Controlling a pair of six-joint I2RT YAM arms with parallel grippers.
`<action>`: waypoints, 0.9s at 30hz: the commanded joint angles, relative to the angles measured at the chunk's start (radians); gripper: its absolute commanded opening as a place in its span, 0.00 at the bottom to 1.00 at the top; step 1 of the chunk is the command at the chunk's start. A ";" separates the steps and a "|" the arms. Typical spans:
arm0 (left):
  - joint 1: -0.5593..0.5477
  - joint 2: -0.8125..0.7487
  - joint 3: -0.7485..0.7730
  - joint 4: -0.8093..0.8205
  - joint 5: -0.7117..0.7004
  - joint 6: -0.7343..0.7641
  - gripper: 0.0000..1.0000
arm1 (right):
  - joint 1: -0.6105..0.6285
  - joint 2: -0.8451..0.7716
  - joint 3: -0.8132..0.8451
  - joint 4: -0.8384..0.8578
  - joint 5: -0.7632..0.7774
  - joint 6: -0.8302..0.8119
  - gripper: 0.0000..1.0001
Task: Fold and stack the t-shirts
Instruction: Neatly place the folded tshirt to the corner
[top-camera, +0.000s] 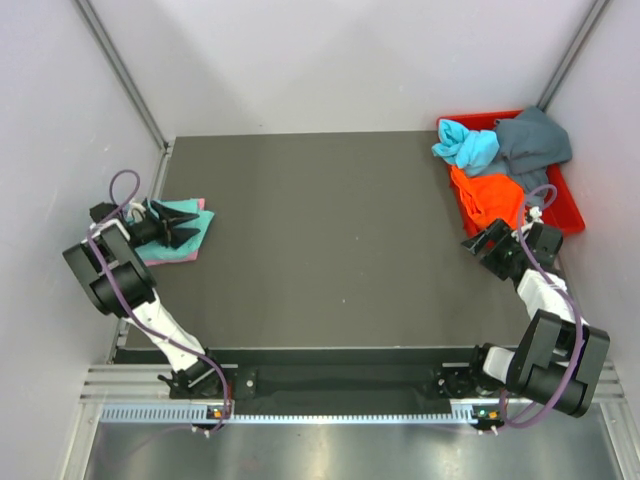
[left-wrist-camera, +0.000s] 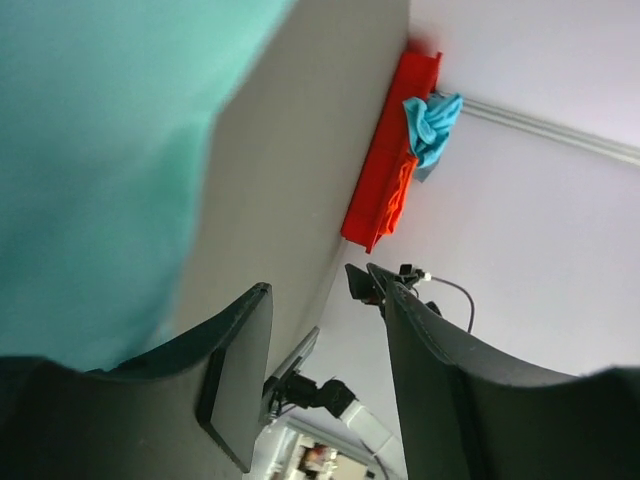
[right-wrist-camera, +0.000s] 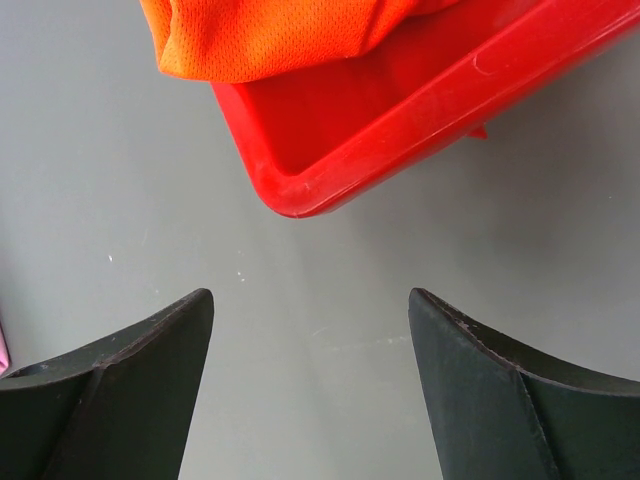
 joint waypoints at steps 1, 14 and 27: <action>-0.045 -0.111 0.108 -0.025 0.122 0.047 0.54 | -0.017 -0.015 0.042 0.014 -0.002 -0.020 0.79; -0.353 -0.051 0.427 -0.399 -0.564 0.457 0.54 | -0.021 -0.001 0.074 0.020 0.001 -0.020 0.79; -0.476 0.093 0.511 -0.459 -1.007 0.578 0.52 | -0.029 0.008 0.054 0.048 0.000 -0.009 0.79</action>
